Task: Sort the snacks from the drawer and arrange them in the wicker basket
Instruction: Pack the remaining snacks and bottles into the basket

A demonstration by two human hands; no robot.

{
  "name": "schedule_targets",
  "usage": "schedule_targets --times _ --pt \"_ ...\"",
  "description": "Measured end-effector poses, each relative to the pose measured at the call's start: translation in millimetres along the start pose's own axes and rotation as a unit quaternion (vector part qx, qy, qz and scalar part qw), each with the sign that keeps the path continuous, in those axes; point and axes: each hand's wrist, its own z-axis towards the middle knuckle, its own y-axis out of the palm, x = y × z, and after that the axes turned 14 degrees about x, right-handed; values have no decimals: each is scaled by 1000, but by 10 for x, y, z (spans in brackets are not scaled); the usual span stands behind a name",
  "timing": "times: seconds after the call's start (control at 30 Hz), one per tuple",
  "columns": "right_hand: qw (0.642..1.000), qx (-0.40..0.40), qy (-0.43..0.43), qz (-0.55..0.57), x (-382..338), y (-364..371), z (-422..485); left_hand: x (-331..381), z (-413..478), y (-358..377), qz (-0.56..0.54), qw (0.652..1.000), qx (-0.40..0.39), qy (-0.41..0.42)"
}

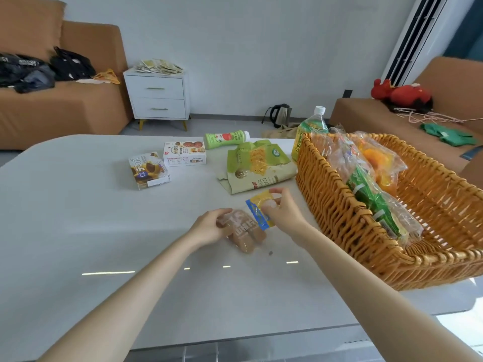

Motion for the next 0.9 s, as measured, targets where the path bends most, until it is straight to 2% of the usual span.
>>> schedule_targets --times 0.07,0.13,0.23,0.3,0.37,0.43,0.57,0.67,0.8,0.9 --pt "998 -52 15 -24 18 129 -71 -53 -27 -50 -22 999 28 -16" --pt "990 -85 -2 -116 59 210 -106 -99 -25 -113 -32 998 50 -33" --pt "968 -79 -39 -235 58 242 41 -126 38 -230 -37 997 58 -35" --pt "979 -61 -35 -190 -20 241 191 -115 123 -302 -38 997 68 -26" --pt "995 -22 14 -97 -117 269 365 -89 235 -360 -37 996 78 -10" --pt "996 6 56 -68 -157 342 530 -56 368 -392 -36 995 91 8" --pt "989 4 32 -143 -67 601 846 -37 699 -381 -32 995 92 37" --pt "980 23 59 -189 0 773 1063 -88 944 -305 -9 995 83 59" --pt "967 103 91 -214 37 943 1193 -156 1148 -127 20 992 60 105" --pt "957 142 101 -231 -3 1066 1206 -203 1289 22 75 987 14 141"
